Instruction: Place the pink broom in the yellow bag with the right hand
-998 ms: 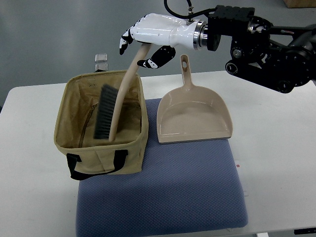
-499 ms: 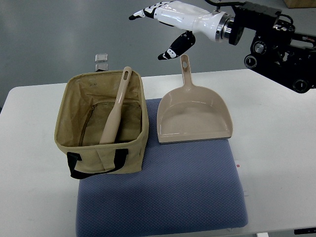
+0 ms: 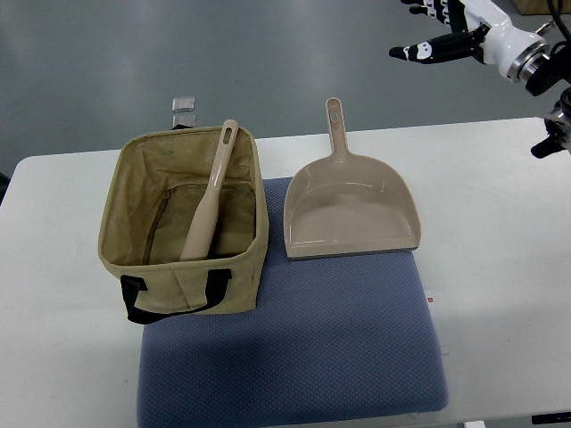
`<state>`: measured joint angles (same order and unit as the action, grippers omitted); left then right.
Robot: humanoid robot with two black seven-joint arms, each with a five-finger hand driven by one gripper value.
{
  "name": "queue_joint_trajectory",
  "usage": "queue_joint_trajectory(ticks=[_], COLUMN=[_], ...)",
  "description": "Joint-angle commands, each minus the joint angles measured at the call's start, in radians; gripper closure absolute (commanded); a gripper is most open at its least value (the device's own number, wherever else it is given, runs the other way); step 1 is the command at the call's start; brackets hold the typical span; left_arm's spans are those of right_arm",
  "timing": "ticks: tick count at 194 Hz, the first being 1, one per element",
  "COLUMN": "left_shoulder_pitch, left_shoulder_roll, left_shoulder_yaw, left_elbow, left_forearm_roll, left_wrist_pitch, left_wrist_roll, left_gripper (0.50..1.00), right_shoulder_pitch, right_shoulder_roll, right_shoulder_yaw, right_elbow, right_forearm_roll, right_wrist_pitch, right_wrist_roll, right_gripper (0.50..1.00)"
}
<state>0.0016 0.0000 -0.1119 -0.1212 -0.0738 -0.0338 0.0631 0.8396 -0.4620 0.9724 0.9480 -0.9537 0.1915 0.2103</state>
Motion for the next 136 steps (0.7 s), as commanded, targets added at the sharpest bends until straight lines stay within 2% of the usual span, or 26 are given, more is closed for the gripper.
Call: queue_joint_trajectory(ticks=[1,49,62,102,136], left_shoulder_pitch=[0.000,0.000,0.000,0.000,0.000], left_shoulder_roll=[0.000,0.000,0.000,0.000,0.000], left_shoulder_yaw=[0.000,0.000,0.000,0.000,0.000], left_elbow=[0.000,0.000,0.000,0.000,0.000], left_forearm_roll=[0.000,0.000,0.000,0.000,0.000], left_wrist_pitch=[0.000,0.000,0.000,0.000,0.000], left_wrist_roll=[0.000,0.000,0.000,0.000,0.000], left_gripper=[0.500,0.500,0.500,0.500,0.500], right_shoulder_pitch=[-0.050,-0.132,-0.157,-0.204,-0.235], right_shoulder_roll=[0.029,0.092,0.108,0.138,0.198], right_shoulder_yaw=[0.046,0.123,0.134,0.149,0.192], right_elbow=[-0.052,-0.184,-0.213,-0.241,-0.247], right_forearm_roll=[0.124,0.309,0.343,0.424,0.449], right_wrist_pitch=[-0.004,0.008,0.022,0.114,0.121], right_wrist_roll=[-0.002,-0.002,-0.002,0.000,0.004], right_gripper=[0.605,0.603,0.587,0.576,0.570])
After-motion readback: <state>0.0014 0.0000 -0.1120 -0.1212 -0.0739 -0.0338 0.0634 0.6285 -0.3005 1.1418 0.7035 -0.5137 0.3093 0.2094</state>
